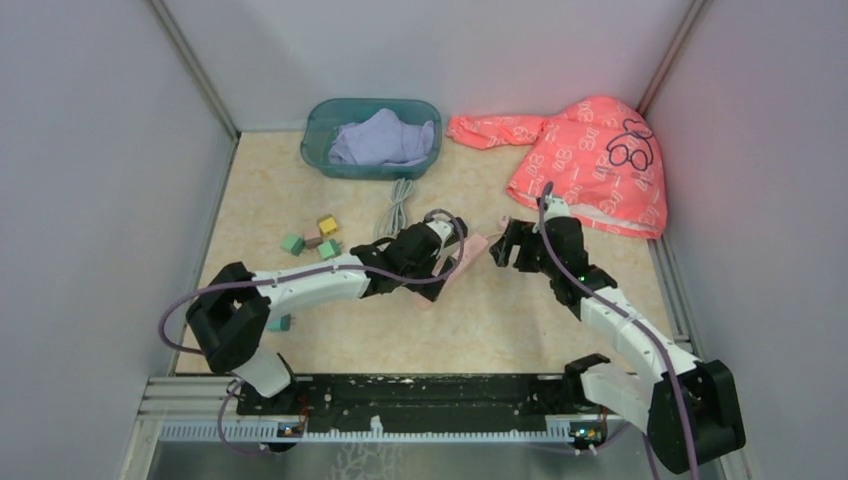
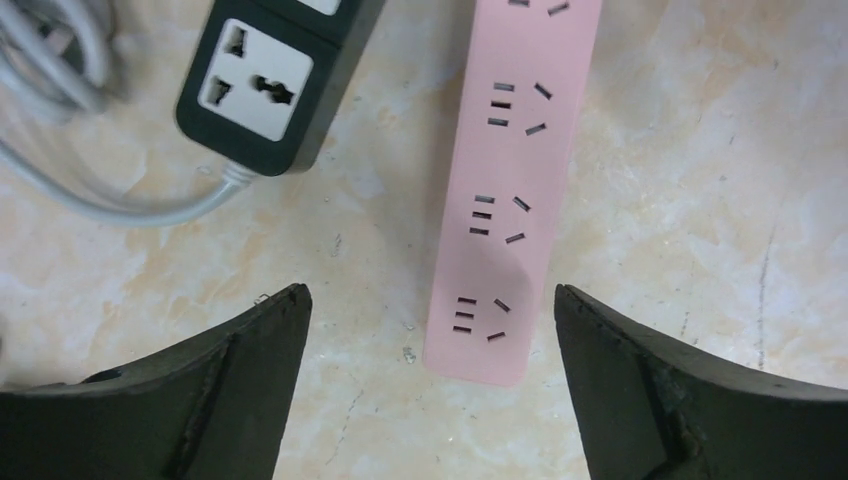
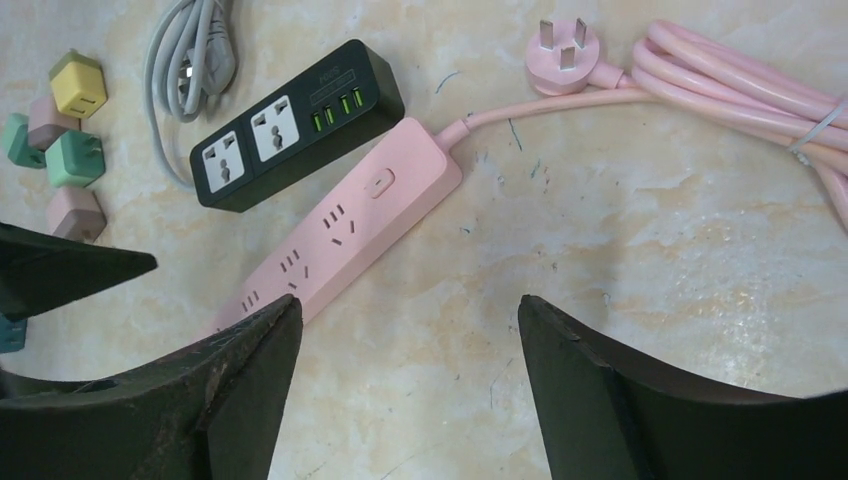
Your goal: Insert the plug
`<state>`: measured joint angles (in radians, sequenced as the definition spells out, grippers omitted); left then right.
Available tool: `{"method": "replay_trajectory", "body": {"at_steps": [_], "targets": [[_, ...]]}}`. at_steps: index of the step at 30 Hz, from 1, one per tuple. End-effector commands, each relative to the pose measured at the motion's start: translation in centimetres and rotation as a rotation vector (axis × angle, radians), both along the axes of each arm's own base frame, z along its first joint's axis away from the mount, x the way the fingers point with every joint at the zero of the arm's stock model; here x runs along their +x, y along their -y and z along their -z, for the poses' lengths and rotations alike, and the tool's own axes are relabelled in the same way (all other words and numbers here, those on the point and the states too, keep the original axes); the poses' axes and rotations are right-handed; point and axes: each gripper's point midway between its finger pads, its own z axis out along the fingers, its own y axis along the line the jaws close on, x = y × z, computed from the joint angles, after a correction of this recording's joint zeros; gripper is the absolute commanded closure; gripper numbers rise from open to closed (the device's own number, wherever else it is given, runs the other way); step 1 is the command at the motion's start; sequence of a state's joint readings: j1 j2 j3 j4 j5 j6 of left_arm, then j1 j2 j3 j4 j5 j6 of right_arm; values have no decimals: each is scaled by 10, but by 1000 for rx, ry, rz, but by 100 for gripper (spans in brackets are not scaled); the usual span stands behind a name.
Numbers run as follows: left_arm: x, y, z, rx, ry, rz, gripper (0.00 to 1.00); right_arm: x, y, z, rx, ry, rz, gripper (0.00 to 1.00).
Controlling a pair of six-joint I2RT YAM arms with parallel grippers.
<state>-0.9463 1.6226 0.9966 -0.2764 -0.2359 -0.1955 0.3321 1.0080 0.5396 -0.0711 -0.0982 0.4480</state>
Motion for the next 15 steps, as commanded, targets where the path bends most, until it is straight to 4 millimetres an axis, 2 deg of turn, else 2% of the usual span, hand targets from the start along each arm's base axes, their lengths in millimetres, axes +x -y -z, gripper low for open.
{"method": "replay_trajectory", "body": {"at_steps": [1,11,15], "targets": [[2,-15,-27,-30,-10,-163,1,7,-2,-31,-4,103,-20,19],[-14,-76,-40,15,-56,-564,0,-4,-6,-33,32,135,-47,4],[-20,-101,-39,1,-103,-693,0,-8,-9,-34,13,146,-57,1]]}}
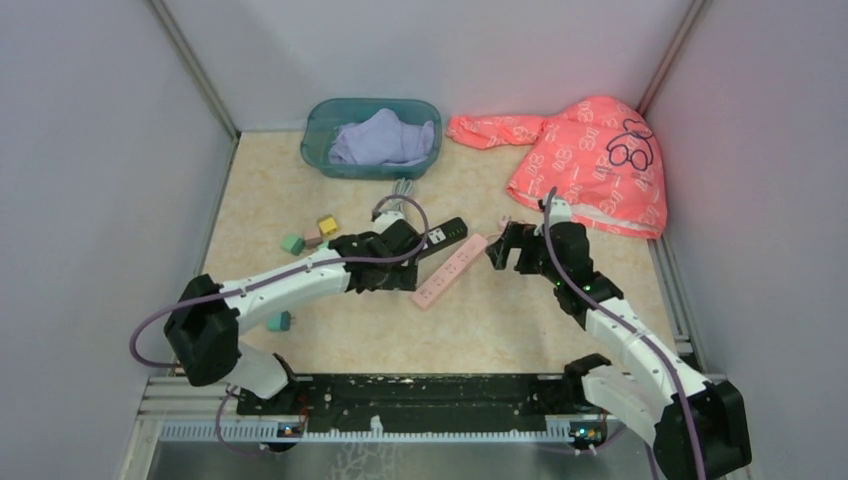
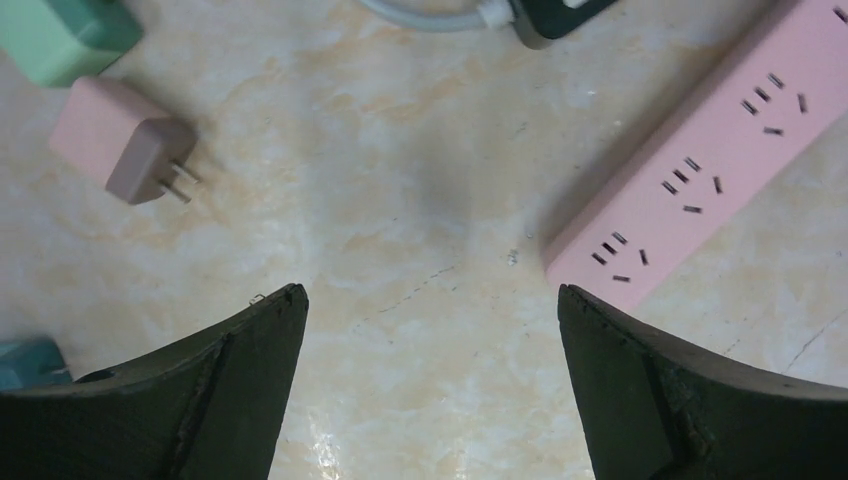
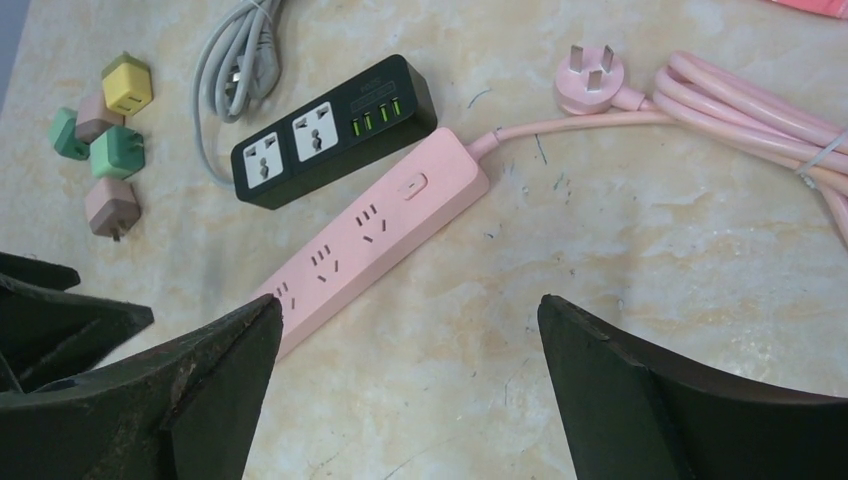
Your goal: Insert the plug
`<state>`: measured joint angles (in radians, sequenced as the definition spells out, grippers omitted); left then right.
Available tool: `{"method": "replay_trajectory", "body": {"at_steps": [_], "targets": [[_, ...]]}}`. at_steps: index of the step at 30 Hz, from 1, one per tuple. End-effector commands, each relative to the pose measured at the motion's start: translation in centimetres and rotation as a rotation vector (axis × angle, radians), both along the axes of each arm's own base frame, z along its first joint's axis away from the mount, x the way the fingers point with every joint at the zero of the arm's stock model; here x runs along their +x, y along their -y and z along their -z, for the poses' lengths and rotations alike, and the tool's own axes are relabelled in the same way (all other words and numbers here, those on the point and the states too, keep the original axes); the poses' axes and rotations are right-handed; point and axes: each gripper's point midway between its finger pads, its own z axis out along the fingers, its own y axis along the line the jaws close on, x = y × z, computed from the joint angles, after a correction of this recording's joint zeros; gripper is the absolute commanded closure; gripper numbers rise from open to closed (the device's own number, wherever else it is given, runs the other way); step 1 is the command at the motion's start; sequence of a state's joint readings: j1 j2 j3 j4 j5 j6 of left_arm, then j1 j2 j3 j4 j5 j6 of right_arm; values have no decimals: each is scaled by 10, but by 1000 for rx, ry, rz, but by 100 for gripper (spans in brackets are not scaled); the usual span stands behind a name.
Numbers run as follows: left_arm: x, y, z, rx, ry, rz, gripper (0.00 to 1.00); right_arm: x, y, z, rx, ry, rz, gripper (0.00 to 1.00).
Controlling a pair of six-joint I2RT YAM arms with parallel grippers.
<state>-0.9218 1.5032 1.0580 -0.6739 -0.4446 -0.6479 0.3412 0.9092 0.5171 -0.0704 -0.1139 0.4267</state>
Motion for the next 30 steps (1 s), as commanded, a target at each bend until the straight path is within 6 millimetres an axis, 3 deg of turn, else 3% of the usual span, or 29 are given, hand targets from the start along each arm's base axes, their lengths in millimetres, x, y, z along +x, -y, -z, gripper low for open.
{"method": "replay_trajectory", "body": {"at_steps": [1,16,30], "targets": [[-6,-42,-9,-17,-23,-245,0,-1,-8,-15,-5,74,-28,1],[-29,-143,6,-128,-110,-852,0,-12,-12,-16,-57,113,-33,1],[-58,-211,21,-200,-196,-1245,0,-20,-18,-17,-61,147,-68,1]]}}
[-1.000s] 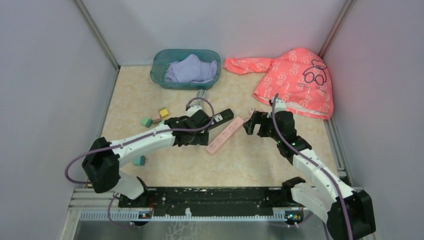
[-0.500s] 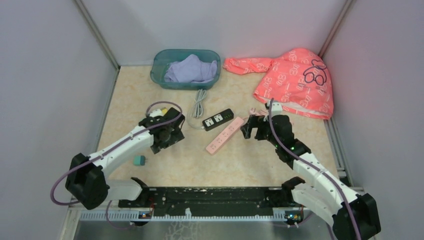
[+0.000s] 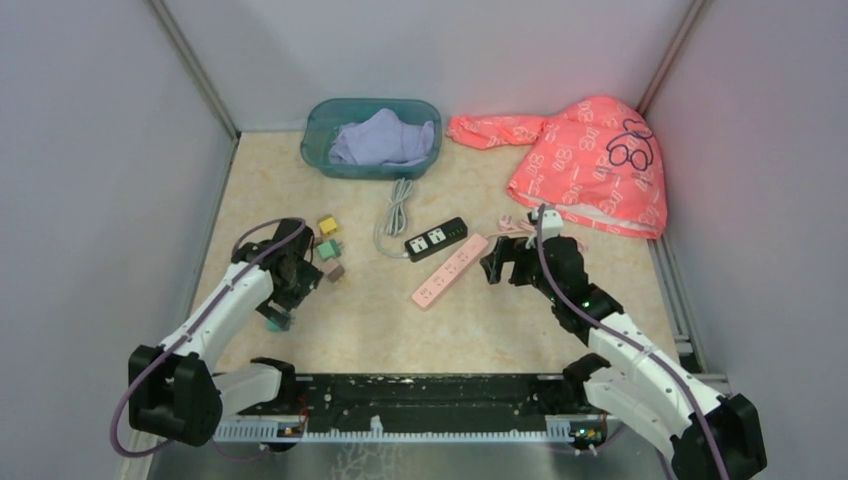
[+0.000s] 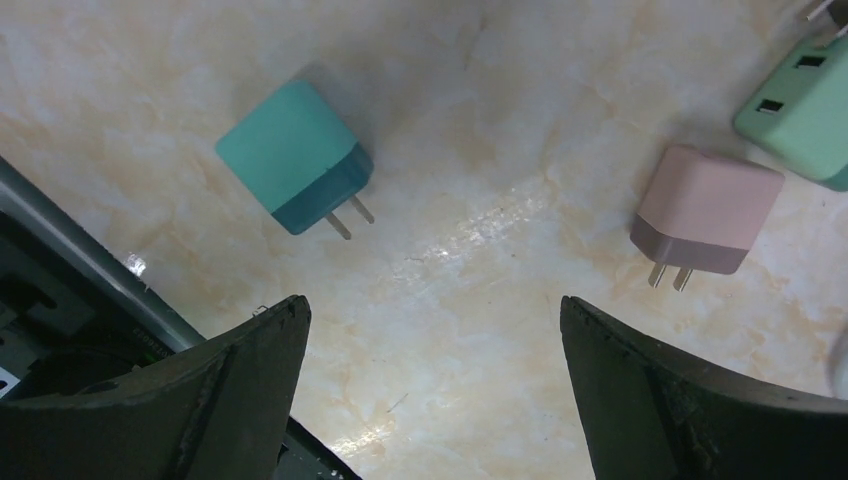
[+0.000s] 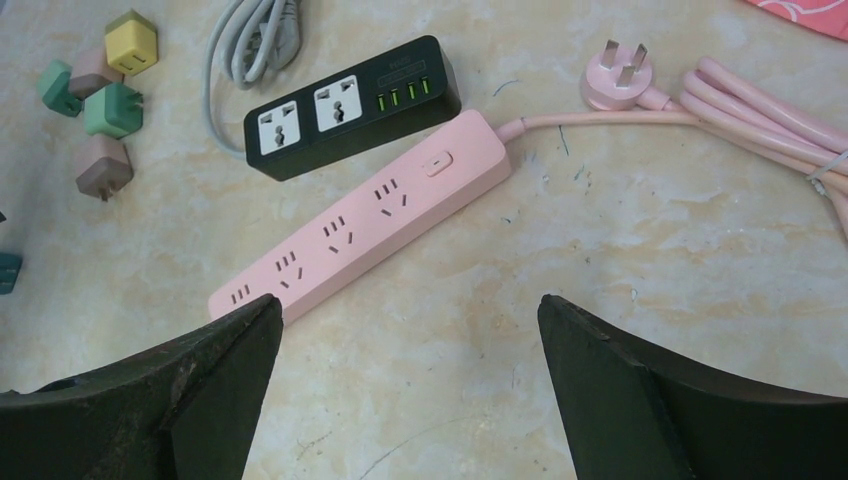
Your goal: Insert the plug
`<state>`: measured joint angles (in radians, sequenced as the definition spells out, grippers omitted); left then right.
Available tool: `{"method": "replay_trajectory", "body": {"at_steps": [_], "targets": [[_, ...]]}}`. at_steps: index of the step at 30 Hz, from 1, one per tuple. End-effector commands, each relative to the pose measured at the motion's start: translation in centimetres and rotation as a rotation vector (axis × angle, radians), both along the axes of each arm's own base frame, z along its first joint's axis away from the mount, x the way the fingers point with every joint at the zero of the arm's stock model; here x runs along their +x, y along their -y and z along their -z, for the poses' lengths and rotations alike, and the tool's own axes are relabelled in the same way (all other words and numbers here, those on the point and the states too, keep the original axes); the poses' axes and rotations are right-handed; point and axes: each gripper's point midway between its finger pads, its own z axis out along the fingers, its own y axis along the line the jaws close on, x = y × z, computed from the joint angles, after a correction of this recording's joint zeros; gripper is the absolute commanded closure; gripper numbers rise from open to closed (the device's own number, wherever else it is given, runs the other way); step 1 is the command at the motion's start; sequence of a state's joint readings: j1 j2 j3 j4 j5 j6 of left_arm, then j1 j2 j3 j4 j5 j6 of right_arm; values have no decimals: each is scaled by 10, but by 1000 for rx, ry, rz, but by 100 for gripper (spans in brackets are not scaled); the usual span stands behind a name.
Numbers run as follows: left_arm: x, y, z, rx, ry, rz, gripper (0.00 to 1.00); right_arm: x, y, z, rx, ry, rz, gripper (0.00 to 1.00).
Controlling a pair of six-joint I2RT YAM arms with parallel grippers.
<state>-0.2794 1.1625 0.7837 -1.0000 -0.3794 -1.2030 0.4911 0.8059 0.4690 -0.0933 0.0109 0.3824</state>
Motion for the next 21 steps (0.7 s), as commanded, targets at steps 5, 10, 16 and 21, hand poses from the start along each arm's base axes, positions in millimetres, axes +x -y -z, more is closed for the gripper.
{"method": "replay_trajectory", "body": {"at_steps": [5,10,16,21], "targets": [[-28,-30,2,-16,-47,-253,0,1,-5,-17,7,87,-21,1],[-27,-42,19,-44,-54,-311,1,0,-6,-16,-1,98,-22,1],[-28,-53,35,-25,-63,-370,7,-2,-8,-18,2,106,-32,1],[-25,-54,45,-28,-52,-371,12,-2,-9,-17,4,108,-37,1]]}}
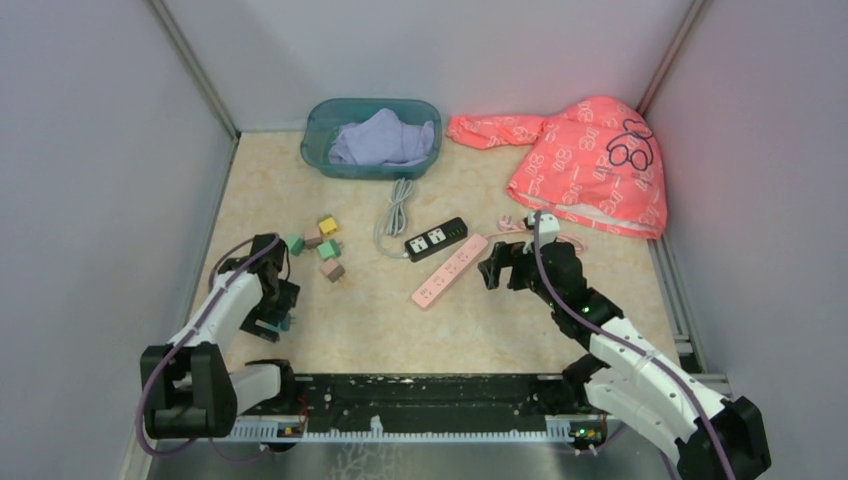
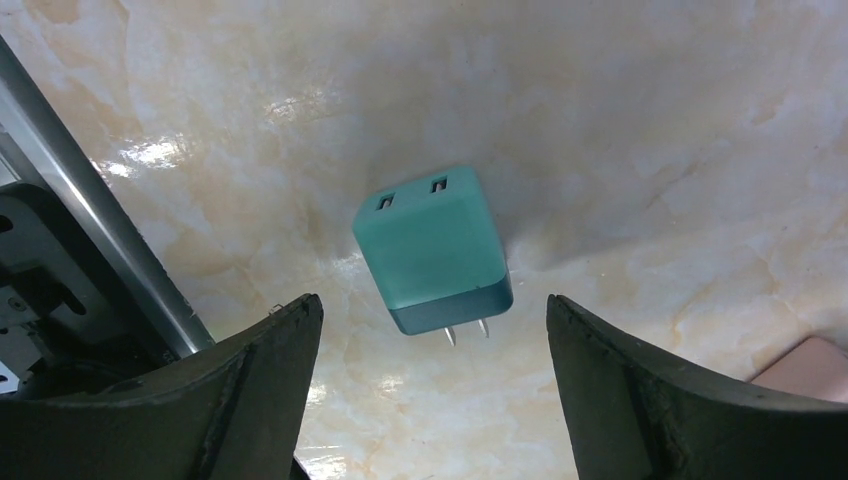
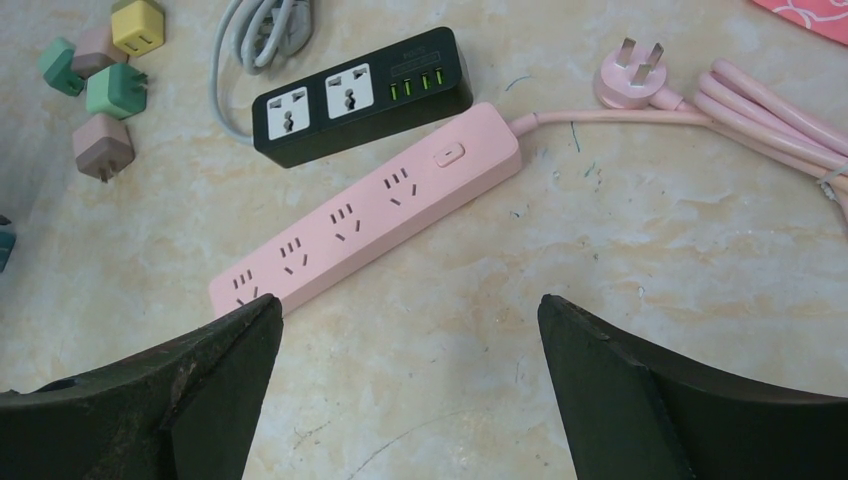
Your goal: Insert the plug
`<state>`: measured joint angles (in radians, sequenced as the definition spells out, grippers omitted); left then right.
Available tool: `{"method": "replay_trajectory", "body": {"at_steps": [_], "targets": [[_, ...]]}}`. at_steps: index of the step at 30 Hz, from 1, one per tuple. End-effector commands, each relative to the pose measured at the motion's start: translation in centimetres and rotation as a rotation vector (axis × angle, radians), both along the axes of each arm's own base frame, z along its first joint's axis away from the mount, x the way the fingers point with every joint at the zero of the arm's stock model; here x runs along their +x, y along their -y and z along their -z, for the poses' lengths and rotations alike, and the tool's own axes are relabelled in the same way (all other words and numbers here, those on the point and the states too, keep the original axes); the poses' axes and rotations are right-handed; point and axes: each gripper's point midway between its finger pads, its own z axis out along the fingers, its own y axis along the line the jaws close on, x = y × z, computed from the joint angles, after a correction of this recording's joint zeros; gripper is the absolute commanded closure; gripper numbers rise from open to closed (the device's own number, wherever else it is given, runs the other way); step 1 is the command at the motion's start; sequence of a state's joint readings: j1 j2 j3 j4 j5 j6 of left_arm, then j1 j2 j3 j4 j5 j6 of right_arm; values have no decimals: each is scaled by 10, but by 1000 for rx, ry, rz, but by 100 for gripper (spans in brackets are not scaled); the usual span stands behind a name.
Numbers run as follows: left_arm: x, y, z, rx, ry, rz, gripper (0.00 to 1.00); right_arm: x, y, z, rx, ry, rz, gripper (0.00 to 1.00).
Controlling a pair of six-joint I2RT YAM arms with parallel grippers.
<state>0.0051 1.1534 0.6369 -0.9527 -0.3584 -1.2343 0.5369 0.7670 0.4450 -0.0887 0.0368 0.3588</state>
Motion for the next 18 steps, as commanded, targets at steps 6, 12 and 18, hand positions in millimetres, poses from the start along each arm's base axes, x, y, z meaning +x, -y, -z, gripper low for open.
{"method": "replay_trajectory", "body": {"at_steps": [6,12,18], "targets": [[4,0,21,-13,5,-56,18,6,-4,-16,22,74,-7,1],[1,-7,26,27,-16,-58,27,5,-5,-15,22,69,-14,1],[0,-7,30,27,-20,-39,37,5,-6,-15,20,68,-17,1]]}}
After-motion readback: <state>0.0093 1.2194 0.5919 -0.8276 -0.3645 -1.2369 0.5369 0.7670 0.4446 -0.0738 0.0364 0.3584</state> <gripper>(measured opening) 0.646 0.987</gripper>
